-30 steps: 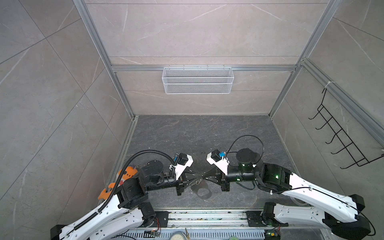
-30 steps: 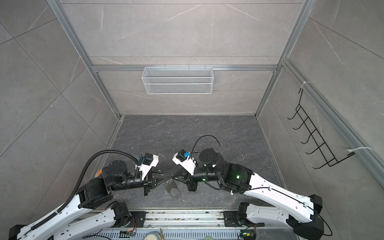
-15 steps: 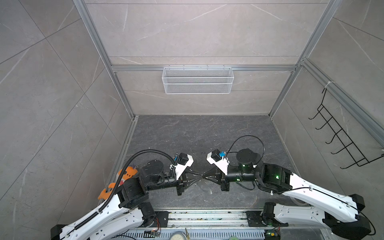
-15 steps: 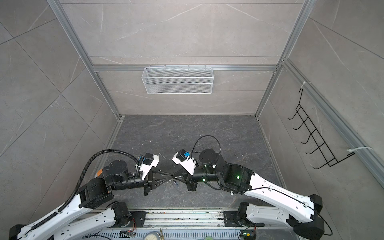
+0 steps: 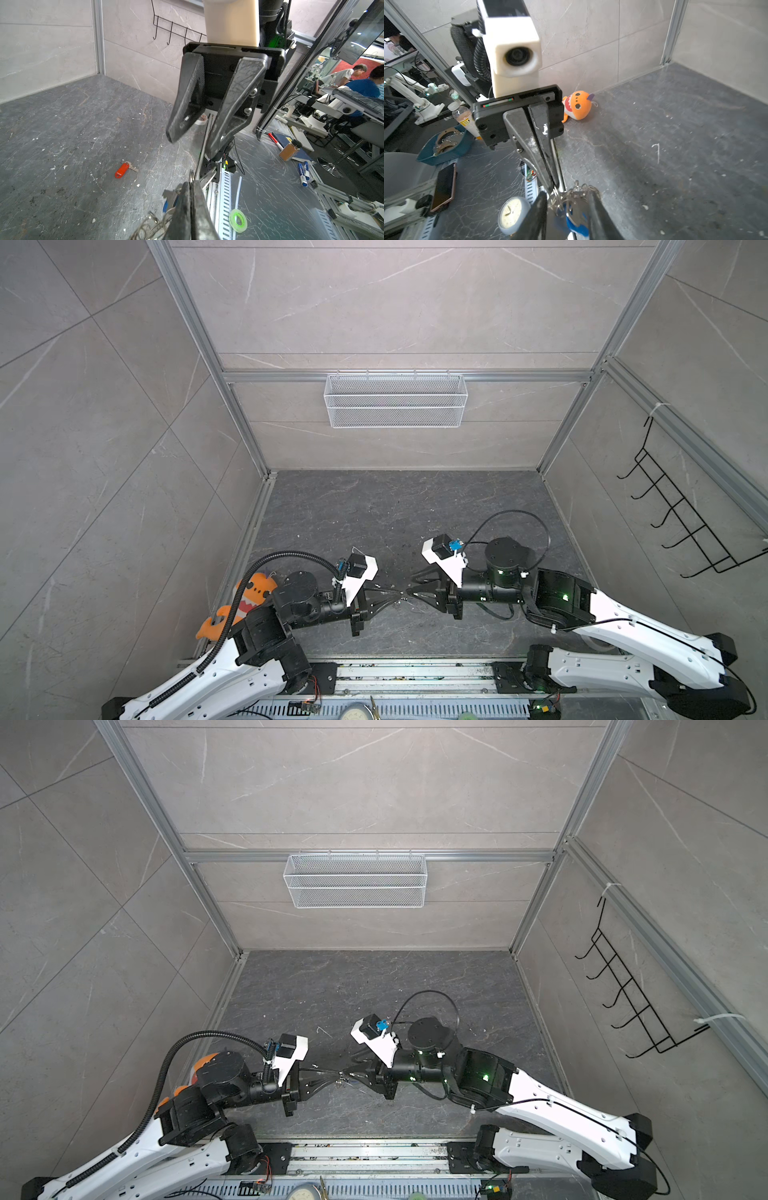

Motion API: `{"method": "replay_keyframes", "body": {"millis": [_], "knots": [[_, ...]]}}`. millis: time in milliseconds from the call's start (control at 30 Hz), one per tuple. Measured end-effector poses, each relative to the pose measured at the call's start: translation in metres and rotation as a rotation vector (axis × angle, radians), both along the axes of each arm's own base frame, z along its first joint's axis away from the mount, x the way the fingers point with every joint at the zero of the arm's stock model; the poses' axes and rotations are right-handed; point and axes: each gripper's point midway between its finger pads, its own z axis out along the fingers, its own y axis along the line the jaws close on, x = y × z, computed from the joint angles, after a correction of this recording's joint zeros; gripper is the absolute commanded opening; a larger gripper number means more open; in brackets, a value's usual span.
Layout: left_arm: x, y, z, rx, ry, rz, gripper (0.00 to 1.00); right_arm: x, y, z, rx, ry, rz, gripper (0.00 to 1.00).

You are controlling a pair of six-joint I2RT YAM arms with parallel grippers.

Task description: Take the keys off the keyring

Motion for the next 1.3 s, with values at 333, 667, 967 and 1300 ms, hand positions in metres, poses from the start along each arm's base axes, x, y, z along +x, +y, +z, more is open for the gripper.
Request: {"method": "replay_keyframes", "body": {"millis": [333, 667, 967, 1300], "knots": [[0.001, 0.001, 0.025, -0.098, -0.075, 0.009, 0.0, 0.012, -0.009, -0.008, 0.001, -0.032, -0.082, 0.45], [0.011, 0.004, 0.027, -0.106, -0.105, 0.07, 0.0, -0.017, 0.012, -0.025, -0.045, -0.067, -0.011, 0.51], [0.008, 0.005, 0.029, -0.112, -0.115, 0.059, 0.0, -0.012, 0.005, -0.016, -0.038, -0.142, -0.086, 0.52], [-0.009, 0.008, 0.031, -0.132, -0.129, -0.019, 0.0, -0.018, -0.004, 0.012, 0.061, -0.166, -0.07, 0.37]]}}
